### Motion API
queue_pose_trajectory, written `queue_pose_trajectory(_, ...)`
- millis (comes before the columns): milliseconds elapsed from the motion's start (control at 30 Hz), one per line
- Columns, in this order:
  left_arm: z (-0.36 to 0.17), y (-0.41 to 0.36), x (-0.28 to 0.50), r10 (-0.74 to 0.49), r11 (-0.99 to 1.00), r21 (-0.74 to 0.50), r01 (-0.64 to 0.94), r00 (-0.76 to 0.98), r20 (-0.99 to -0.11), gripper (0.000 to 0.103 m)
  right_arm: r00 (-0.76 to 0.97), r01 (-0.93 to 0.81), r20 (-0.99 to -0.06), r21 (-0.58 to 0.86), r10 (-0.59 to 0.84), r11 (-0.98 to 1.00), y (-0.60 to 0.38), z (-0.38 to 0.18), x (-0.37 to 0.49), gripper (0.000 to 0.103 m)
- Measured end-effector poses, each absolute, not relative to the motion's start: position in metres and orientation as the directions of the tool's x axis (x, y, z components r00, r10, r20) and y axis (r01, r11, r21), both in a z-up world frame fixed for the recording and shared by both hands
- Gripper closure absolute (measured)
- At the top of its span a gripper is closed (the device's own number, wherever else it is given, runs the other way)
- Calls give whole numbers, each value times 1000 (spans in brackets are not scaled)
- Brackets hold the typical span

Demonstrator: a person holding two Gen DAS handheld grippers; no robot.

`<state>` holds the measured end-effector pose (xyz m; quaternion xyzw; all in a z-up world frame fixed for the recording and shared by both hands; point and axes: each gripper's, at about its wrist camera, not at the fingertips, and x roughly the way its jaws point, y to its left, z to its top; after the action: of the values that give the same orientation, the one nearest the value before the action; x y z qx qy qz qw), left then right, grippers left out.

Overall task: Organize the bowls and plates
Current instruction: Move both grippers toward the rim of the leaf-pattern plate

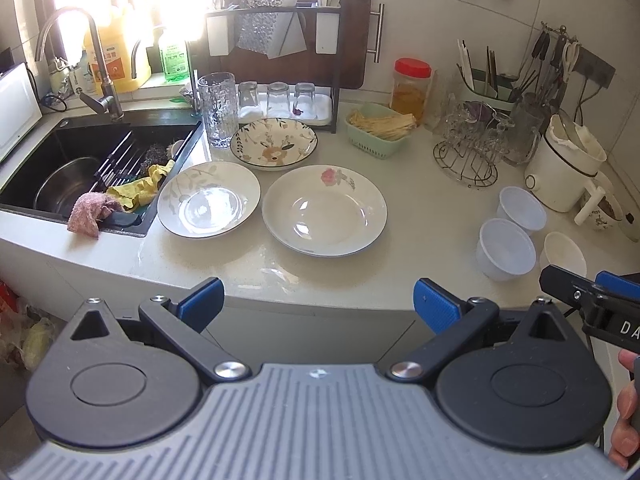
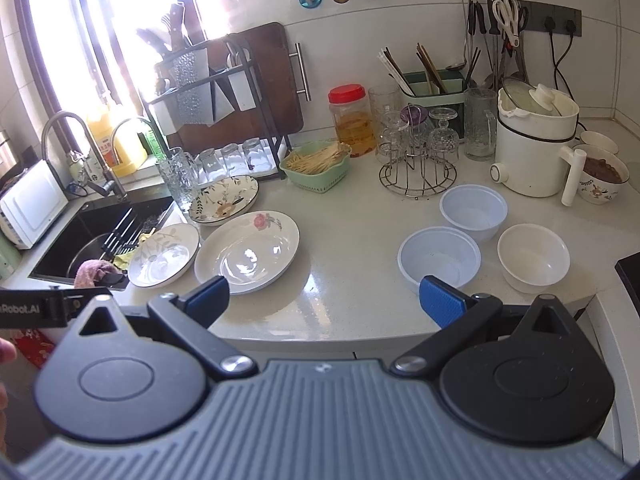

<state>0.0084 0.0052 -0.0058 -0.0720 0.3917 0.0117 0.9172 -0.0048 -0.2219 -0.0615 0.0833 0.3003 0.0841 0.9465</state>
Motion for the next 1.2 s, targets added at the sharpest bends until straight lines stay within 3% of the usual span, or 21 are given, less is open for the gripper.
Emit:
queue_pose_trajectory(500,-24,39,73,-78,993,-120,-14,682,-727,1,800,-106,-556,235,223,966,-195,-74,25,0)
queue_pose_trajectory(1200,-40,147,195,-162,987,-121,108,619,-768,1,802,-14,-577,241,154,971,-96,-75,96,2)
